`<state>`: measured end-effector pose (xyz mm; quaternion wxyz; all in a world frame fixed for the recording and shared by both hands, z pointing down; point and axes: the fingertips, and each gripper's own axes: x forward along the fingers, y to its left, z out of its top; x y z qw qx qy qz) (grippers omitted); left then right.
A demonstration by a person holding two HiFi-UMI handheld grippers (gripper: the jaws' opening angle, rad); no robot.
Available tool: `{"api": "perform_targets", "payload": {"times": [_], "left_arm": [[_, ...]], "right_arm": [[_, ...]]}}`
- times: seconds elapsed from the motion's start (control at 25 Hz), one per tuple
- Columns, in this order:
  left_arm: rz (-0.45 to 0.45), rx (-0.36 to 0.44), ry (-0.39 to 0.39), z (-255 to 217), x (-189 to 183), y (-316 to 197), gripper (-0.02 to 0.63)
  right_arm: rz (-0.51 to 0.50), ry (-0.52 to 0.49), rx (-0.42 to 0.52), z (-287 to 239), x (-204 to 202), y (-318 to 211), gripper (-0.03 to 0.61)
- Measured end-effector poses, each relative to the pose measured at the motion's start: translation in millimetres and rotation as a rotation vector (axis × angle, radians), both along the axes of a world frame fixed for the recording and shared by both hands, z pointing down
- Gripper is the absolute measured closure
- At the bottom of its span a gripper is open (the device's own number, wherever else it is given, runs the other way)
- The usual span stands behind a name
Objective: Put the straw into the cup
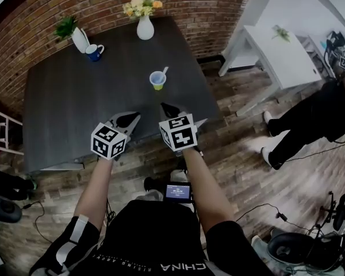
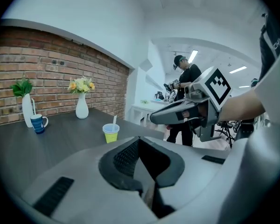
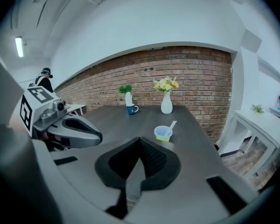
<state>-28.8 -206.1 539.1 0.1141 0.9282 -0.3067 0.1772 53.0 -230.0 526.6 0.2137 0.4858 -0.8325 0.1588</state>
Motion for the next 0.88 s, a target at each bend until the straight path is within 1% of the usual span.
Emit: {"api": "perform_targets", "payload": {"times": [0.2,0.44,0.64,0.88], "left_arm": [[0.021,0.002,0.009,-2,7,15,0.611],[0.060,0.007,0.011,-6,31,23,0.611],[0.036,-0.001,0.018,-7,51,18,0.611],[0.028,0.005,0.002,-10,68,22,0.611]], "right_arm": [[0.001,0.006,0.012,-6,3,19,0.572],[-0.008,0.006,0.008,-11,19,28,0.572],[-0.019,0.004,0.017,-14,41,27,0.572],[-0.044,-0.004,0.032,-25,57,26,0.572]]}}
